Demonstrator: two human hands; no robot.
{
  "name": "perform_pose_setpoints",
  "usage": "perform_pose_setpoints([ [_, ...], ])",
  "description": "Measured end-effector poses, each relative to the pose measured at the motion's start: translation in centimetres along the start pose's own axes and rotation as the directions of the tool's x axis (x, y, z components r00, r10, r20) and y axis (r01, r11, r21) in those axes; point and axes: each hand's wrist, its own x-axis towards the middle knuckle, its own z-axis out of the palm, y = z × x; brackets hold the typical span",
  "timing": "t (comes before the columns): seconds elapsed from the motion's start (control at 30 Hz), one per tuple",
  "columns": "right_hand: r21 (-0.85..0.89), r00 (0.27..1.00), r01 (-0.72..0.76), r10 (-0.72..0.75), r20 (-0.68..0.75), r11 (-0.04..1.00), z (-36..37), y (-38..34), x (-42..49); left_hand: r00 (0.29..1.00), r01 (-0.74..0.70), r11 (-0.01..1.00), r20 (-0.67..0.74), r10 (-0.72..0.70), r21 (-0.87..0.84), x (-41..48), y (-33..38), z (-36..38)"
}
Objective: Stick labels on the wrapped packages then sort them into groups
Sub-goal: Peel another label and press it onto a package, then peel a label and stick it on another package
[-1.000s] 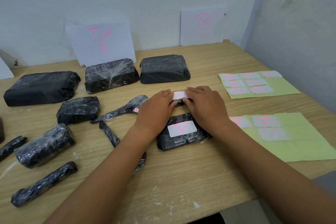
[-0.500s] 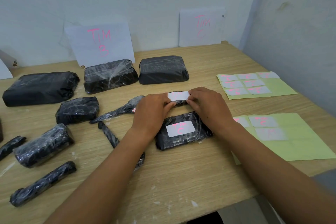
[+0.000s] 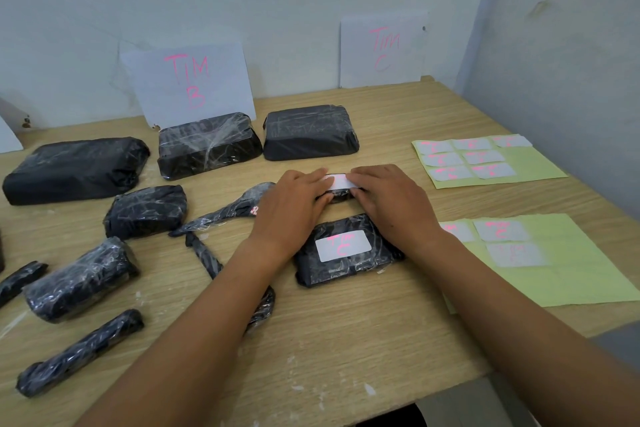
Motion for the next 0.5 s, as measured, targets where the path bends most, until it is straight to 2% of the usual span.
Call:
perform_pose_setpoints([
  [0.13,-0.033,0.999,0.0,0.002,0.051,0.999,-0.3,0.1,0.2,0.999,0.04,0.999,0.032,-0.04,-0.017,0.1,0.1,-0.1],
  [0.27,-0.015,0.998,-0.05,0.05,0.033,0.999,-0.7,-0.2,0.2,0.994,0.112,0.994,0.021,-0.112,-0.011,0.1,0.3,0.1],
  [0.37,-0.006,0.999,-0.051,0.051,-0.005,0.999,-1.3,-0.4,-0.3,0.994,0.105,0.994,0.002,-0.105,0.0,-0.1,0.9,-0.1],
  [0.5,0.026,0.998,-0.044,0.045,-0.043,0.999,-2.9,-0.1,-1.3,0.997,0.065,0.996,-0.029,-0.067,-0.067,-0.7,2.5,-0.9],
])
